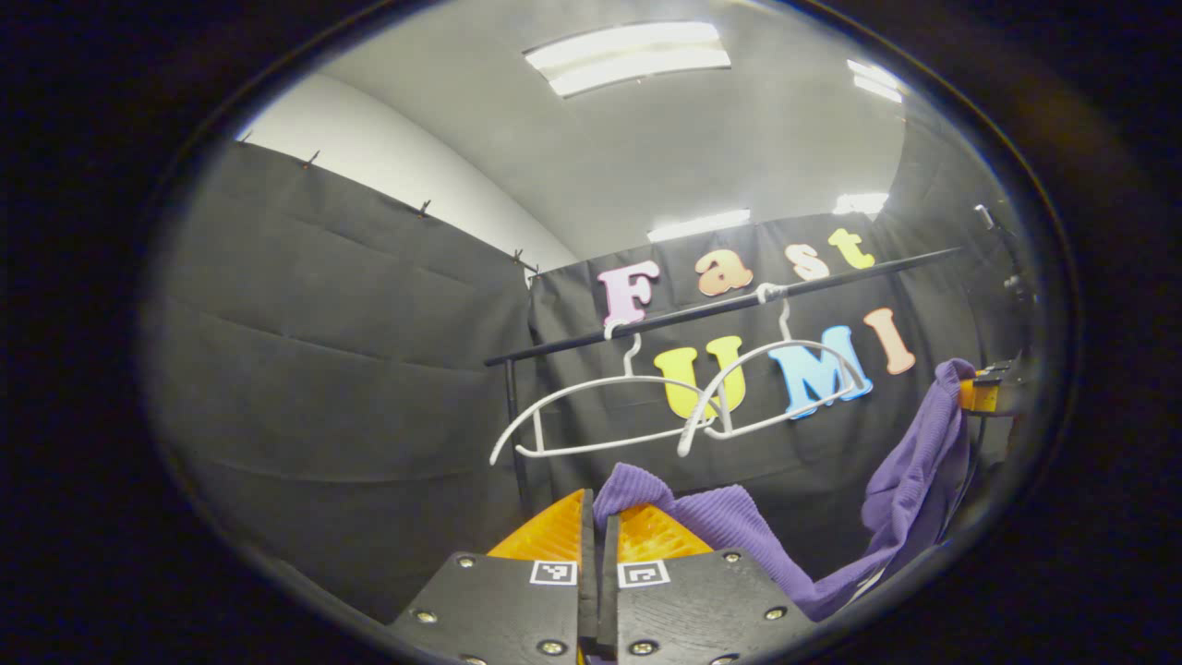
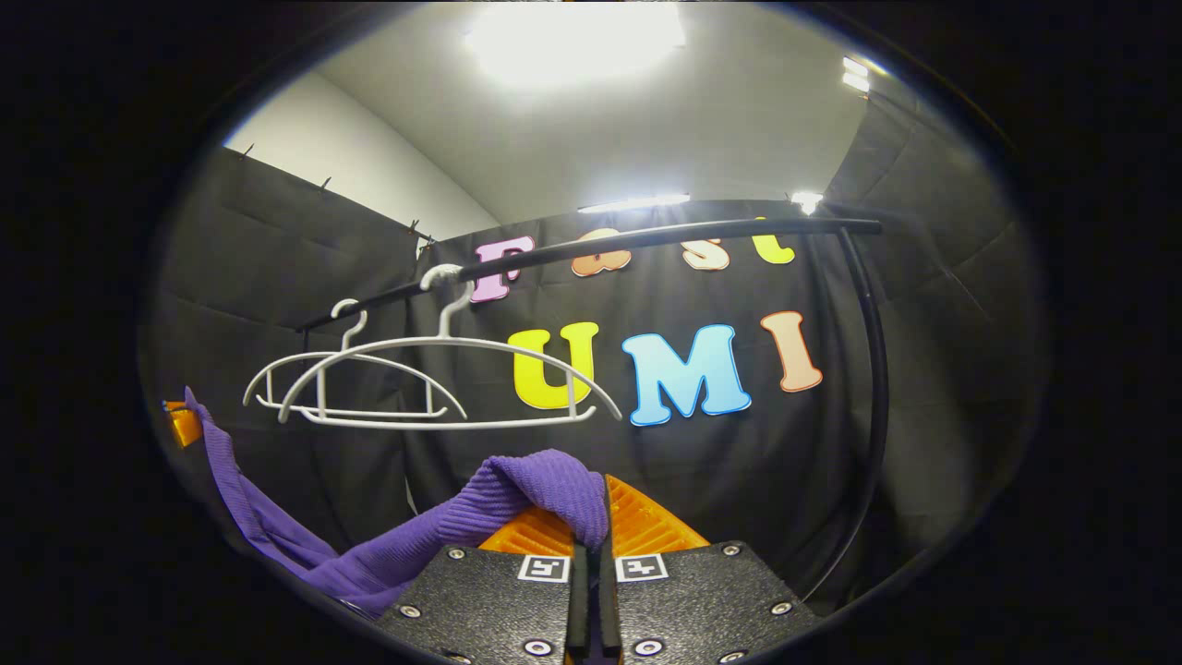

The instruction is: Grasp the clothes on the hanger with both hands and then place them into the laundry hamper below.

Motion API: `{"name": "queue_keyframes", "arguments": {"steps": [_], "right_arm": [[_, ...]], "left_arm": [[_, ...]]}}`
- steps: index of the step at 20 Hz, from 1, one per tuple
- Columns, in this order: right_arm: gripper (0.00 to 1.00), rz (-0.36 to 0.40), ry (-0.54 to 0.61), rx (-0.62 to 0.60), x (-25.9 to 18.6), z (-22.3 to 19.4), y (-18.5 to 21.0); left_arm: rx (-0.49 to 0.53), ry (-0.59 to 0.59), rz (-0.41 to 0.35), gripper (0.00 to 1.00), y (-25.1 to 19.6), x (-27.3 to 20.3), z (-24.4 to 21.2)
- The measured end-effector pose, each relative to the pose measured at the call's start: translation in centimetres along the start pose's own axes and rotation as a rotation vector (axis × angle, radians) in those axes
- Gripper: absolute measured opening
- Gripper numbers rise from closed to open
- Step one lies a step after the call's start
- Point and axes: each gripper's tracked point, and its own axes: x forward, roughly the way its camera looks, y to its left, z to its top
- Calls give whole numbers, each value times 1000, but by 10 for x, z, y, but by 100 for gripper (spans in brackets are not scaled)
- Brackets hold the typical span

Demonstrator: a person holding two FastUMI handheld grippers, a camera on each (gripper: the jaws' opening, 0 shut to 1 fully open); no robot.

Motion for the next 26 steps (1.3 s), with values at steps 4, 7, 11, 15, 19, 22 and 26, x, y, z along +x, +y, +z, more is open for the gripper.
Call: {"name": "queue_keyframes", "arguments": {"steps": [4,7,11,15,19,22,26], "right_arm": [[4,31,9,15,-31,5,28],[4,57,30,16,-50,-2,49],[4,69,107,0,-73,-39,67],[4,64,223,2,-91,-89,76],[5,66,332,-16,-104,-141,82],[5,68,405,-36,-108,-178,82],[4,61,512,-61,-116,-225,76]], "left_arm": [[-57,-12,-72,1,-16,-19,10],[-71,-6,-120,1,-30,-28,6],[-99,63,-176,1,-52,-47,-26],[-115,141,-243,0,-77,-64,-62],[-101,219,-300,1,-101,-82,-103],[-100,301,-308,1,-111,-87,-144],[-83,427,-319,1,-126,-90,-202]]}}
